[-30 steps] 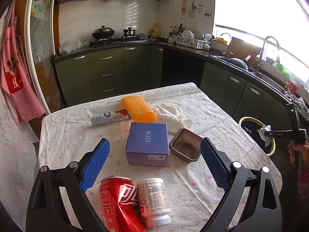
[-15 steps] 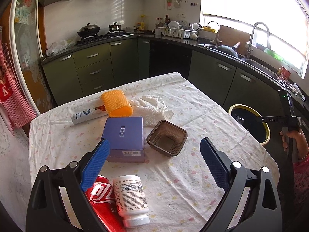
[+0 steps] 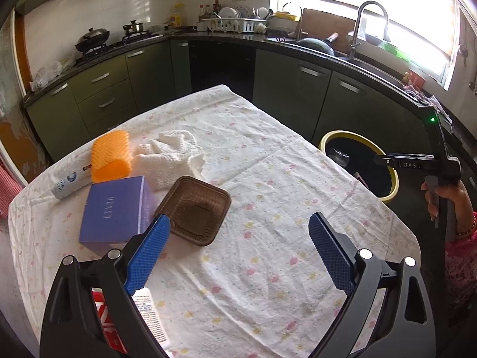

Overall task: Collect trash
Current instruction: 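Grasp the brown plastic tray rim with the left gripper and lift, then carry the brown tray over the bin and open the left gripper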

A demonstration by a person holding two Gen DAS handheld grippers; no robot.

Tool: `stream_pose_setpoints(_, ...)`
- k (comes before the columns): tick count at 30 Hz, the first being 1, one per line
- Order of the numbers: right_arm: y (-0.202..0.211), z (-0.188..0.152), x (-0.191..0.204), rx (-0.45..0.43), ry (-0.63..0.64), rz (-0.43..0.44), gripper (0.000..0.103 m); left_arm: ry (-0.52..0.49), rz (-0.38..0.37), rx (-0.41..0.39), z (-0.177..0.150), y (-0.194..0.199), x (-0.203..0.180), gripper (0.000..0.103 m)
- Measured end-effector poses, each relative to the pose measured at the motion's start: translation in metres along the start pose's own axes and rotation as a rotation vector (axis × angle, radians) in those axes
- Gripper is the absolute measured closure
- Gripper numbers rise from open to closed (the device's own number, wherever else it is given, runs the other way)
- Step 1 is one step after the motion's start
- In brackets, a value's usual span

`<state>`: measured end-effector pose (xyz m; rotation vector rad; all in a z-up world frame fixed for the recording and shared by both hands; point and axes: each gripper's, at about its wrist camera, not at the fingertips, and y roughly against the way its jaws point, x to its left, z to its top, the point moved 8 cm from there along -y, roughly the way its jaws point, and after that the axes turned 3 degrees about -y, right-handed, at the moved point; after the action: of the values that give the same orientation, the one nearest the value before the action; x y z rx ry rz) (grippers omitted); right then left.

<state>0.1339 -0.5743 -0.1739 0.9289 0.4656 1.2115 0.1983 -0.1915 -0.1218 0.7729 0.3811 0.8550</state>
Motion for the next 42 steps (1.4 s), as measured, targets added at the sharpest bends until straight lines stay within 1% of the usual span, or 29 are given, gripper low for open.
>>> stream_pose_setpoints(1,0.001,0.000,0.001,-0.001,0.001,0.005,0.045,-0.004,-0.014,0.012,0.001,-0.007,-0.003,0.013)
stream_pose_setpoints(2,0.001,-0.001,0.001,-0.001,0.001,0.010,0.045,-0.005,-0.023,0.029,0.002,-0.016,-0.006,0.017)
stream_pose_setpoints(4,0.002,-0.002,0.001,-0.001,0.002,0.017,0.045,-0.005,-0.021,0.068,0.001,-0.033,-0.007,0.027)
stream_pose_setpoints(5,0.002,-0.002,0.001,-0.001,0.002,0.020,0.045,-0.001,-0.020,0.092,0.000,-0.042,-0.006,0.034)
stream_pose_setpoints(6,0.001,-0.003,0.000,-0.001,0.002,0.025,0.045,0.007,-0.020,0.115,-0.002,-0.051,-0.005,0.039)
stream_pose_setpoints(8,0.001,-0.004,-0.002,0.000,0.002,0.029,0.045,0.030,-0.019,0.155,-0.006,-0.067,-0.001,0.042)
stream_pose_setpoints(10,0.001,-0.005,-0.004,0.000,-0.002,0.032,0.045,0.033,-0.015,0.178,-0.010,-0.077,0.000,0.044)
stream_pose_setpoints(16,-0.004,-0.007,-0.009,0.008,-0.015,0.041,0.045,0.041,0.018,0.201,-0.013,-0.091,0.004,0.046)
stream_pose_setpoints(19,-0.006,-0.008,-0.008,0.012,-0.014,0.046,0.045,0.035,0.049,0.204,-0.011,-0.095,0.006,0.052)
stream_pose_setpoints(21,-0.006,-0.008,-0.007,0.012,-0.013,0.052,0.045,0.028,0.069,0.204,-0.009,-0.096,0.008,0.059)
stream_pose_setpoints(22,-0.006,-0.008,-0.007,0.012,-0.012,0.055,0.045,0.029,0.076,0.203,-0.008,-0.096,0.010,0.061)
stream_pose_setpoints(23,-0.005,-0.008,-0.007,0.012,-0.012,0.057,0.045,0.036,0.079,0.202,-0.008,-0.096,0.011,0.065)
stream_pose_setpoints(25,-0.004,-0.008,-0.006,0.010,-0.012,0.061,0.045,0.049,0.084,0.198,-0.007,-0.096,0.015,0.076)
stream_pose_setpoints(27,-0.003,-0.008,-0.007,0.006,-0.013,0.062,0.045,0.063,0.078,0.195,-0.006,-0.095,0.017,0.092)
stream_pose_setpoints(30,0.000,-0.008,-0.008,0.003,-0.015,0.065,0.045,0.053,0.081,0.175,-0.005,-0.091,0.016,0.096)
stream_pose_setpoints(33,0.002,-0.009,-0.008,-0.001,-0.014,0.068,0.045,0.023,0.095,0.137,-0.001,-0.080,0.009,0.098)
stream_pose_setpoints(35,0.004,-0.010,-0.009,-0.004,-0.014,0.071,0.045,0.005,0.087,0.122,0.002,-0.072,0.001,0.098)
stream_pose_setpoints(39,0.012,-0.012,-0.014,-0.015,-0.014,0.065,0.045,-0.047,0.048,0.086,0.013,-0.055,-0.029,0.098)
stream_pose_setpoints(42,0.019,-0.015,-0.025,-0.029,-0.026,0.057,0.045,-0.098,0.010,0.066,0.022,-0.048,-0.059,0.098)
